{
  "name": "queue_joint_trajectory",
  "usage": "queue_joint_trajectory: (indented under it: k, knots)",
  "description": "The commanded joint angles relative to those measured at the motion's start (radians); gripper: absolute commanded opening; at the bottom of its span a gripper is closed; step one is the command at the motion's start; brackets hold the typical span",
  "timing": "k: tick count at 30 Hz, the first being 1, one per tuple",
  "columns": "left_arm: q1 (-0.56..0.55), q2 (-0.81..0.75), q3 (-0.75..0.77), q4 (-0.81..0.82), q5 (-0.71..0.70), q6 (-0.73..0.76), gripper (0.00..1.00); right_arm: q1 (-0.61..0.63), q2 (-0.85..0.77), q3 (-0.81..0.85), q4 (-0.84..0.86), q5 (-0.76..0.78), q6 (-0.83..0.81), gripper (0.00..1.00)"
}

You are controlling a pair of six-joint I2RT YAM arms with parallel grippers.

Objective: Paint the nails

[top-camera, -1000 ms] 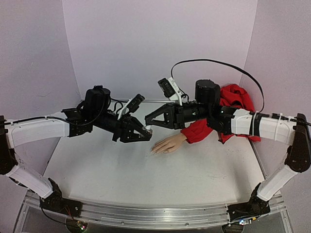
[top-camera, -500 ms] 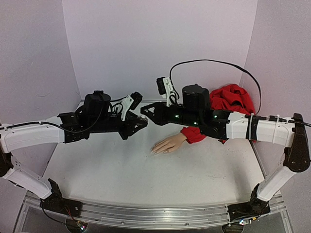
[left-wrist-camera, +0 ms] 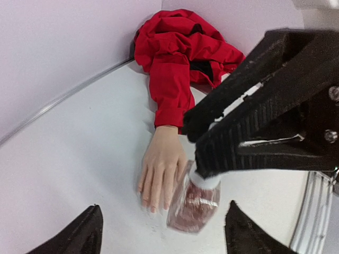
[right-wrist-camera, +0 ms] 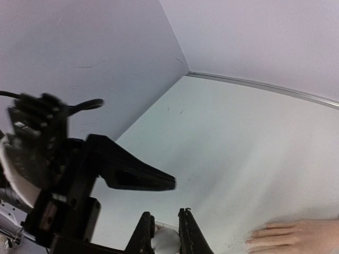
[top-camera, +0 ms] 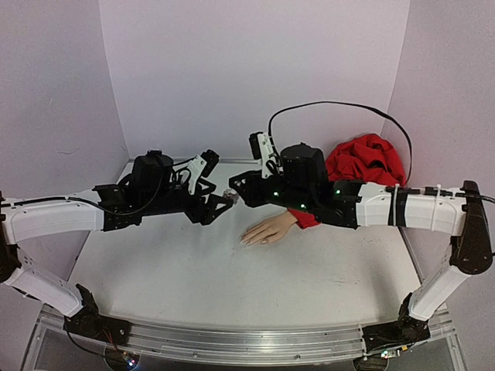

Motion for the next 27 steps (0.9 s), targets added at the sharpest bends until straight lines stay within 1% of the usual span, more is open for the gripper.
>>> queue_joint_trajectory:
  k: [1, 3, 7, 11, 14, 19, 23, 27]
  knots:
    - [0.007, -0.088, -0.046, 0.049, 0.061, -0.047, 0.9, -0.062, -0.039, -0.076, 0.074, -0.009, -0.064, 0.0]
    - [0.008, -0.153, -0.079, 0.039, 0.07, -0.053, 0.98, -0.069, -0.038, -0.119, 0.121, -0.058, -0.165, 0.0]
    - [0.011, -0.301, -0.147, 0.028, 0.028, -0.06, 0.99, -0.069, 0.003, -0.163, 0.175, -0.136, -0.296, 0.0]
    - [0.012, -0.445, -0.162, 0.009, -0.108, -0.053, 0.99, -0.065, 0.106, -0.151, 0.214, -0.238, -0.322, 0.0]
    - [0.013, -0.521, -0.155, -0.002, -0.225, -0.051, 0.99, -0.017, 0.197, -0.115, 0.244, -0.259, -0.337, 0.0]
    - [0.014, -0.58, -0.151, -0.013, -0.378, -0.042, 0.99, 0.076, 0.339, -0.029, 0.262, -0.296, -0.379, 0.0]
    - [0.014, -0.594, -0.158, -0.045, -0.42, -0.042, 0.99, 0.14, 0.396, 0.007, 0.275, -0.302, -0.421, 0.0]
    - [0.014, -0.593, -0.164, -0.06, -0.443, -0.057, 0.99, 0.183, 0.461, 0.051, 0.246, -0.326, -0.449, 0.0]
